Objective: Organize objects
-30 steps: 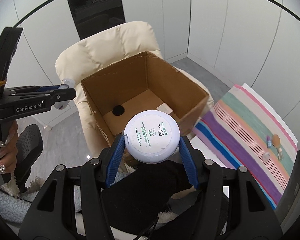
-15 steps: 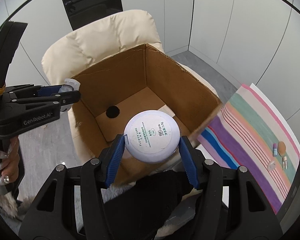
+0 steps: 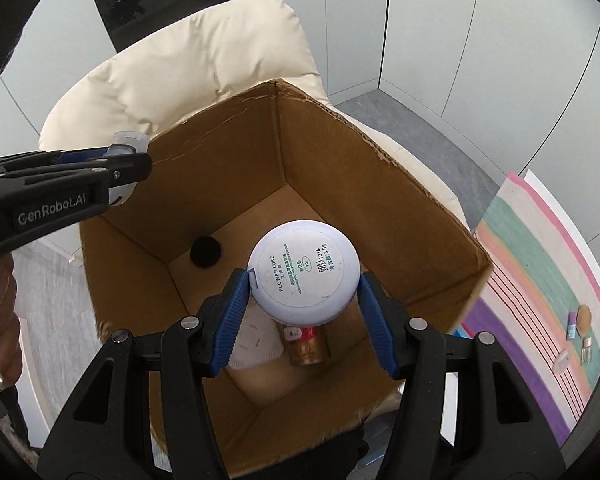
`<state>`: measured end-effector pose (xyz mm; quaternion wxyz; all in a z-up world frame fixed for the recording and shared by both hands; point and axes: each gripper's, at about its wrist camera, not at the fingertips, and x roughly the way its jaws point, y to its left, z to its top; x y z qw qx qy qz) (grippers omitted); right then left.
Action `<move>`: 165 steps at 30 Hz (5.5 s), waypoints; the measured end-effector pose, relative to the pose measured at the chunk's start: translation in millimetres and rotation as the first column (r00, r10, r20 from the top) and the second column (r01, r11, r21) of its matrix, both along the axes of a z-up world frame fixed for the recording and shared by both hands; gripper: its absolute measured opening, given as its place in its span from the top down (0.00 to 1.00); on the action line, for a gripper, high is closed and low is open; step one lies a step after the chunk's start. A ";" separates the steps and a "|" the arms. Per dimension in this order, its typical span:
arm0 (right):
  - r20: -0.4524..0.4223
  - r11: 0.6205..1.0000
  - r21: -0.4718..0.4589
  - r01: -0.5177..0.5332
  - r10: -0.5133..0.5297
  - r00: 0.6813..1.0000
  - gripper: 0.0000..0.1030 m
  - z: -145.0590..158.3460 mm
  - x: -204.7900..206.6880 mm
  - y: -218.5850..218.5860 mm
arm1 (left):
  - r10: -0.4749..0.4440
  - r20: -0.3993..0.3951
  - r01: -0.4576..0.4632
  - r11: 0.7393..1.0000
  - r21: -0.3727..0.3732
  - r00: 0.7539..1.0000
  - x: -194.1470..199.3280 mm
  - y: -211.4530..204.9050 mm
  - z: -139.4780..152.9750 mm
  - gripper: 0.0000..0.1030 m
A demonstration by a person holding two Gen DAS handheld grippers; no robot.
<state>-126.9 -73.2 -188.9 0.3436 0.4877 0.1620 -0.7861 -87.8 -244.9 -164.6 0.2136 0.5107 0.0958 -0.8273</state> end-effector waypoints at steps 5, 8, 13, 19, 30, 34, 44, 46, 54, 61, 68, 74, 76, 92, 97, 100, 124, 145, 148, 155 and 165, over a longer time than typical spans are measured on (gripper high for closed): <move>0.006 1.000 -0.009 0.003 -0.003 1.000 0.43 -4.3 -4.2 -7.1 | -0.022 -0.011 0.023 0.995 0.102 1.000 0.1 -6.6 -7.9 0.64; 0.028 0.999 -0.050 -0.010 0.011 1.000 0.37 -2.9 -4.3 -9.8 | -0.017 -0.033 0.021 0.989 0.148 0.999 2.1 -11.1 -6.4 0.34; 0.025 0.997 -0.071 0.001 0.000 1.000 0.16 0.7 -3.3 -10.3 | -0.009 -0.031 0.010 1.000 0.022 0.999 4.0 -5.3 1.4 0.09; 0.037 0.997 -0.072 0.041 -0.038 0.999 0.16 1.8 -7.2 -2.4 | -0.016 -0.018 0.016 1.000 0.024 1.000 3.2 -6.1 -0.9 0.09; 0.038 0.997 -0.055 0.051 -0.049 0.998 0.16 4.5 -5.4 5.7 | -0.036 -0.032 0.036 0.999 0.004 0.999 9.3 -4.4 0.1 0.09; 0.029 0.996 -0.045 0.076 -0.075 0.997 0.16 7.5 -2.8 13.3 | -0.043 -0.053 0.043 0.999 0.002 0.998 18.2 -2.8 3.3 0.09; 0.036 0.978 -0.081 0.194 -0.192 0.981 0.15 24.8 21.2 47.4 | -0.019 -0.053 0.019 1.000 -0.002 0.998 59.8 21.9 17.0 0.09; 0.041 0.970 -0.091 0.224 -0.221 0.974 0.11 27.4 30.0 57.7 | -0.023 -0.056 0.023 1.000 -0.002 0.998 70.8 28.0 18.7 0.09; -0.008 0.950 -0.069 0.305 -0.306 0.952 0.09 38.1 73.5 91.2 | -0.050 -0.139 0.047 0.999 -0.025 0.989 118.7 55.5 38.5 0.03; -0.010 0.926 -0.108 0.362 -0.365 0.931 0.09 49.3 110.0 123.6 | -0.080 -0.123 0.080 0.997 -0.001 0.989 143.9 72.0 37.5 0.01; -0.021 0.918 -0.099 0.383 -0.387 0.922 0.09 50.8 125.5 137.9 | -0.101 -0.132 0.101 0.995 -0.010 0.986 148.4 83.4 37.1 0.01; -0.026 0.908 -0.112 0.404 -0.409 0.912 0.09 54.6 129.6 152.8 | -0.143 -0.138 0.142 0.990 -0.015 0.980 144.5 98.0 34.8 0.01; -0.030 0.898 -0.122 0.422 -0.428 0.903 0.09 56.6 129.4 162.7 | -0.164 -0.137 0.164 0.986 -0.012 0.977 140.2 104.8 33.3 0.01; -0.039 0.763 -0.111 0.637 -0.644 0.764 0.09 48.0 118.4 277.9 | -0.379 -0.141 0.385 0.923 0.012 0.915 91.5 193.4 28.0 0.01; -0.035 0.712 -0.116 0.693 -0.700 0.713 0.09 46.9 119.4 314.2 | -0.453 -0.152 0.459 0.888 0.007 0.878 84.1 228.7 28.4 0.01; -0.037 0.678 -0.115 0.726 -0.733 0.679 0.09 45.9 120.4 335.6 | -0.493 -0.151 0.500 0.866 0.015 0.857 79.1 249.1 26.1 0.01; -0.049 0.530 -0.090 0.843 -0.848 0.528 0.09 8.2 97.2 482.2 | -0.696 -0.108 0.705 0.702 0.102 0.710 -13.4 430.6 -15.6 0.01; 0.123 0.431 -0.079 0.899 -0.891 0.438 0.09 -90.9 -31.8 581.0 | -0.618 0.011 0.597 0.763 0.249 0.786 -227.2 555.9 -200.0 0.03; 0.153 0.412 -0.074 0.908 -0.895 0.419 0.09 -107.4 -51.3 590.5 | -0.587 0.024 0.563 0.787 0.252 0.809 -240.9 564.5 -213.8 0.07; 0.202 0.384 -0.070 0.921 -0.898 0.390 0.09 -136.8 -99.0 596.8 | -0.616 -0.004 0.615 0.785 0.082 0.787 -236.8 569.6 -228.7 0.62; 0.221 0.322 -0.115 0.940 -0.914 0.340 0.09 -183.7 -190.2 570.2 | -0.504 -0.086 0.506 0.862 0.004 0.859 -222.9 527.4 -237.4 0.62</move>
